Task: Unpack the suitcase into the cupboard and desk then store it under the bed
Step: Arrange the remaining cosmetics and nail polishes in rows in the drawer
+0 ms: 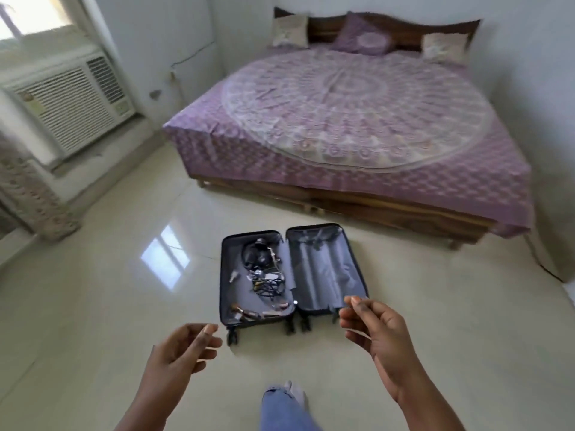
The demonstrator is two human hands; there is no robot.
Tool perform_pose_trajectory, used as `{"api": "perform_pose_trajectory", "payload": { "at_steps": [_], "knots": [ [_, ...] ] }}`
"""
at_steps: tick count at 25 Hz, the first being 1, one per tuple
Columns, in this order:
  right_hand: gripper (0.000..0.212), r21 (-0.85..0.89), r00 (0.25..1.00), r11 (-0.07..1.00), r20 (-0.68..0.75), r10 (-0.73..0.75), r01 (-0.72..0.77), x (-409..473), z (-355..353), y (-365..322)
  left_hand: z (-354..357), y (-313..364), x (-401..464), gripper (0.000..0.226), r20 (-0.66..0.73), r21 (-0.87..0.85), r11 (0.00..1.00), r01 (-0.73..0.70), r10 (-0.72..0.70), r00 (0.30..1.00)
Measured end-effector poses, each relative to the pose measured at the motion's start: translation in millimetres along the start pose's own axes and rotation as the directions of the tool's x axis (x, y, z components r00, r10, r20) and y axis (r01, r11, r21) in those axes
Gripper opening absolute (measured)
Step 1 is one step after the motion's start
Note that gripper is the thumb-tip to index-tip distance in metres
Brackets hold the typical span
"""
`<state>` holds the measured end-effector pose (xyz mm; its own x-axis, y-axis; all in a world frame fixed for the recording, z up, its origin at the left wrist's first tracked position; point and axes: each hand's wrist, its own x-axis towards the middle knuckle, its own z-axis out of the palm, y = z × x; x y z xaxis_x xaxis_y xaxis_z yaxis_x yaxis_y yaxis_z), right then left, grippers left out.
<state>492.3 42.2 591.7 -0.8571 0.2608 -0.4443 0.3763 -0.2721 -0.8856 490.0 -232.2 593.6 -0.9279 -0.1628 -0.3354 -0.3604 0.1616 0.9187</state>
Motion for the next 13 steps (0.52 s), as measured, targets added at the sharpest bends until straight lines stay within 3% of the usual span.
{"api": "perform_pose_trajectory", "payload": {
  "at_steps": [4, 7, 10, 13],
  "knots": [
    [0.012, -0.08, 0.989, 0.986, 0.009, 0.146, -0.145, 133, 42, 8, 8, -6, 104, 0.011, -0.074, 0.105, 0.992, 0.07, -0.062, 0.995],
    [0.011, -0.244, 0.983, 0.954, 0.019, 0.185, -0.175, 225, 75, 41, 11, -40, 181, 0.01, -0.116, 0.206, 0.973, 0.105, -0.082, 0.99],
    [0.014, -0.49, 0.979, 0.859, 0.048, 0.197, -0.149, 332, 100, 122, 31, -129, 275, 0.011, -0.118, 0.344, 0.922, 0.18, -0.148, 0.982],
    [0.019, -0.729, 0.972, 0.678, 0.077, 0.221, -0.096, 433, 114, 240, 60, -245, 364, 0.013, -0.027, 0.527, 0.825, 0.204, -0.224, 0.974]
  ]
}}
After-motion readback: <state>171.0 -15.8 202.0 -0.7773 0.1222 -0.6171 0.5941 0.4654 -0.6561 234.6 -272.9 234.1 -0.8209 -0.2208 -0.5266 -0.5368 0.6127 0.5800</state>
